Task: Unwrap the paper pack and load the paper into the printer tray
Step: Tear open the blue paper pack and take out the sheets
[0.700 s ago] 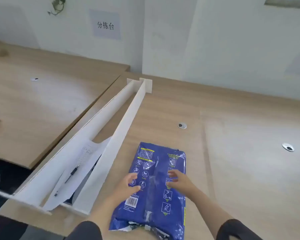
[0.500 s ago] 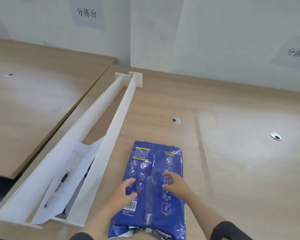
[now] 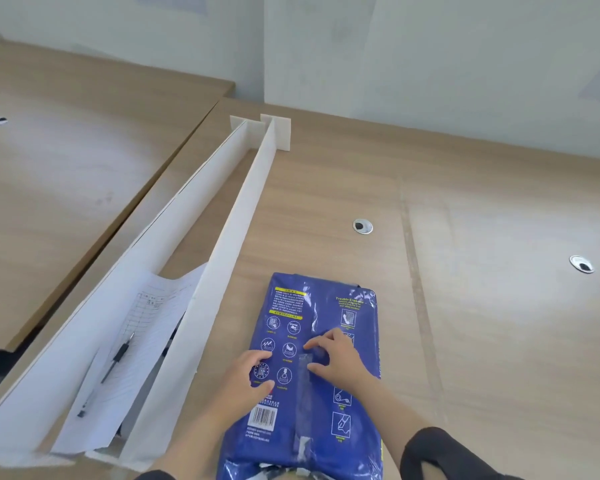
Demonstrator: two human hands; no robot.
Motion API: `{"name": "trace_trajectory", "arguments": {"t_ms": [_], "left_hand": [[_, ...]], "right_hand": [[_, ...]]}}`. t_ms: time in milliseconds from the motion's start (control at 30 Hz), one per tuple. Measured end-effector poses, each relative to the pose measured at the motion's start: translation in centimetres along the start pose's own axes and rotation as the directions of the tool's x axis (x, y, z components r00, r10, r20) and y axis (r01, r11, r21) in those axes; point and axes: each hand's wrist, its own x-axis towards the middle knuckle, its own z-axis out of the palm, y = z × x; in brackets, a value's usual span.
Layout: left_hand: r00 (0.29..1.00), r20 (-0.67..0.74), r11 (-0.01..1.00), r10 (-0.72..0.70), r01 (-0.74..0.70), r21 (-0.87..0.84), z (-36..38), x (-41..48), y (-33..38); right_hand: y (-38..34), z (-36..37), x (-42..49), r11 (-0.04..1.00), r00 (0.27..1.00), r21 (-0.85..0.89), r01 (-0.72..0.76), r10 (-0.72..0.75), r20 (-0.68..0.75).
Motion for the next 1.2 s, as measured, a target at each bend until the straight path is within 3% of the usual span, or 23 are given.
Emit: {"name": "trace_trajectory", "arguments": {"t_ms": [667,1000,1200], "left_hand": [[0.996,-0.022,0.993,0.087,-0.085,0.081,0.2,-0.1,0.3],[0.998,-0.012,0.996,0.057,-0.056,0.072,0.1,0.0,0.7],[0.996,-0.034,0.993,0.085,-0.082,0.086,0.2,0.1,1.1]], "right_hand": [[-1.1,2.0,0.9,0.984,0.985,-0.144,-0.101,0.078,-0.157],[-0.1,2.5,-0.8,0.993,0.983,-0.12,-0.008,-0.014,-0.185],[-0.5,3.2,-3.9,0.95,0.962,-0.304,0.069,-0.144,-0.231]]}}
